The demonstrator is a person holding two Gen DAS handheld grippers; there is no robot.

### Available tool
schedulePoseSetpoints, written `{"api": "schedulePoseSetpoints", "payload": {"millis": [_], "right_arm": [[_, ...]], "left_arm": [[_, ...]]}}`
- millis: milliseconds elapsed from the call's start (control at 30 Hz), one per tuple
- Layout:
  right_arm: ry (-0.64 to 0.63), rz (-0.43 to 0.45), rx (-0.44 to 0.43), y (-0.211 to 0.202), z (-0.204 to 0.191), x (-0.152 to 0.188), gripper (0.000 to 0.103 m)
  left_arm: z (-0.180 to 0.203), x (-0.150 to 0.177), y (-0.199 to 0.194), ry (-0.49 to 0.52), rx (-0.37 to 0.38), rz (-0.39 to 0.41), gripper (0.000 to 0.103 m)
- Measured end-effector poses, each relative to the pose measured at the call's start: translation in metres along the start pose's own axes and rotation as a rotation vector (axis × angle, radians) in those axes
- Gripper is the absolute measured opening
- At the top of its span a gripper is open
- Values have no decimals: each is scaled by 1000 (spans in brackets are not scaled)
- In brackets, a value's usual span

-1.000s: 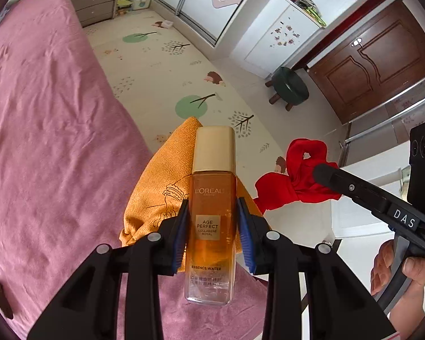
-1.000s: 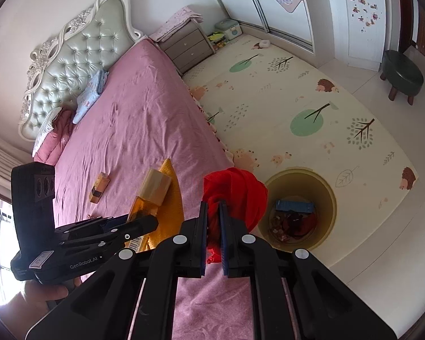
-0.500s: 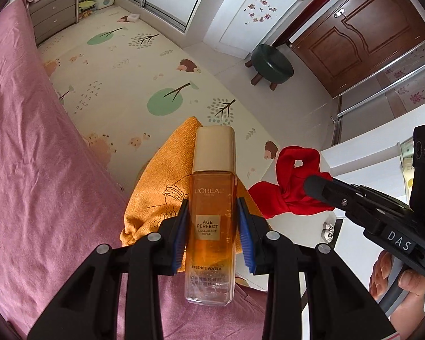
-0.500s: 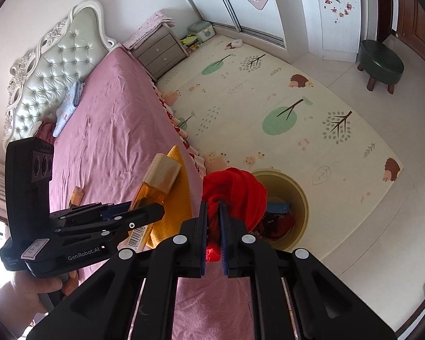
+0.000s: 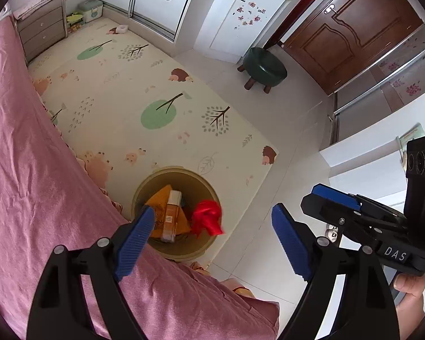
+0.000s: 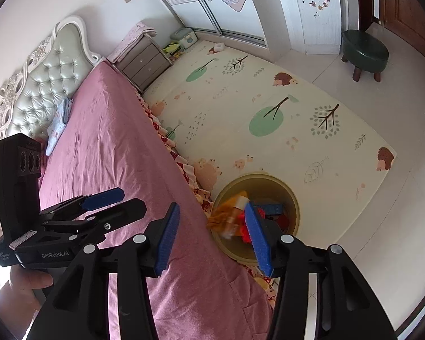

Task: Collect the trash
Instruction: 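Turn both open tools back to the remaining items on the bed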

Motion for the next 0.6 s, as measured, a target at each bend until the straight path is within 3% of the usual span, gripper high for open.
{"api": "schedulePoseSetpoints", "payload": {"millis": [300, 600], "right_arm": [[8, -7, -7, -5, -3, 3, 48], [-44, -16, -22, -12, -32, 14, 48]], "left_arm": [[-1, 9, -11, -2, -13, -2, 84], [-11, 28, -43, -31, -34, 32, 84]]}}
Point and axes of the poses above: each gripper's, at about its wrist camera, not at the fingertips, and y roughly the way its jaws point, z to its right, x to its underside, the point moved 4 cm from there along y, roughly the way its jaws point, and after that the axes turned 12 degrees about y, right-handed, at the moved point
